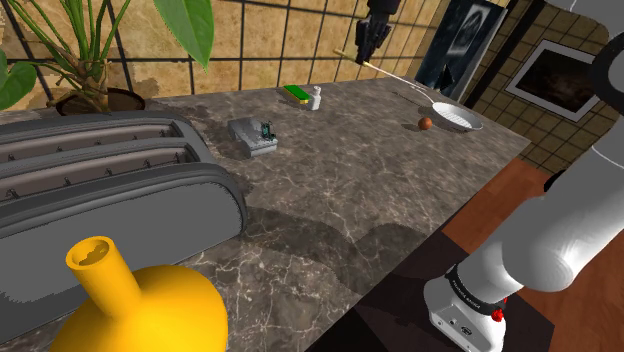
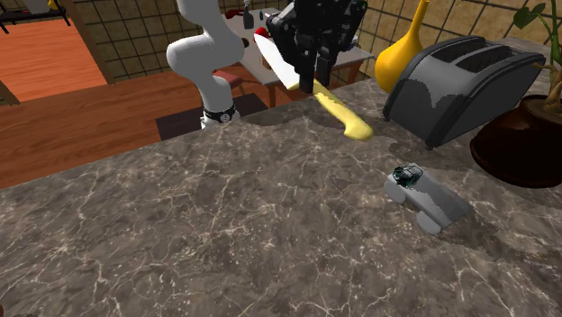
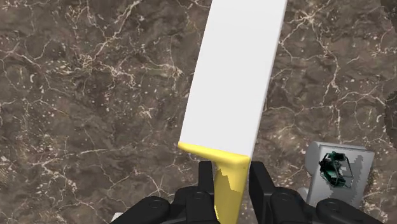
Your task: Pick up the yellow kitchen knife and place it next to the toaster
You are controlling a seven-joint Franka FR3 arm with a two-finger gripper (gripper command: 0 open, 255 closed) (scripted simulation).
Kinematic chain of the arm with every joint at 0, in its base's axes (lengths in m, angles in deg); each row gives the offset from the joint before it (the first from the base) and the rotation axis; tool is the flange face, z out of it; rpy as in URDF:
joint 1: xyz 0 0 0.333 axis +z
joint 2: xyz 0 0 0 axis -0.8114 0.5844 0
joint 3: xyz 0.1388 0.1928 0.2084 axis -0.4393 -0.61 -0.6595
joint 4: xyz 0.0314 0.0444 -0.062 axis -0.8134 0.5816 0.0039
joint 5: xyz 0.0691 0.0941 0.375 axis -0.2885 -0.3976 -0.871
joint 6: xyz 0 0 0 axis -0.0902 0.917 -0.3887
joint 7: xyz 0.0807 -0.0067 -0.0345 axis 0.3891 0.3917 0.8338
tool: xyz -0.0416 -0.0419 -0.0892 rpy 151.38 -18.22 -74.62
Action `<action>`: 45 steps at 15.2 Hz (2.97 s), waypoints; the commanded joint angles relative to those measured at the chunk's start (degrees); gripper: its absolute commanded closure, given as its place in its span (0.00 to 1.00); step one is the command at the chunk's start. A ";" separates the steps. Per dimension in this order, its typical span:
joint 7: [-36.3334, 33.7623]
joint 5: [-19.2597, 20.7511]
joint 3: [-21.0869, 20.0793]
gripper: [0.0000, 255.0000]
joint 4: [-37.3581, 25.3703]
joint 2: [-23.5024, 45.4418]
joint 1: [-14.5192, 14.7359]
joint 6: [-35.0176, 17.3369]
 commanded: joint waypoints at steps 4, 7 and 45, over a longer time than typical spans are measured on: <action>-6.56 0.40 -3.26 1.00 7.53 -6.18 3.29 -1.54; -10.47 0.27 -5.40 1.00 10.62 -8.86 5.09 -2.06; -37.44 -3.18 -22.31 1.00 30.56 -14.85 16.71 -17.23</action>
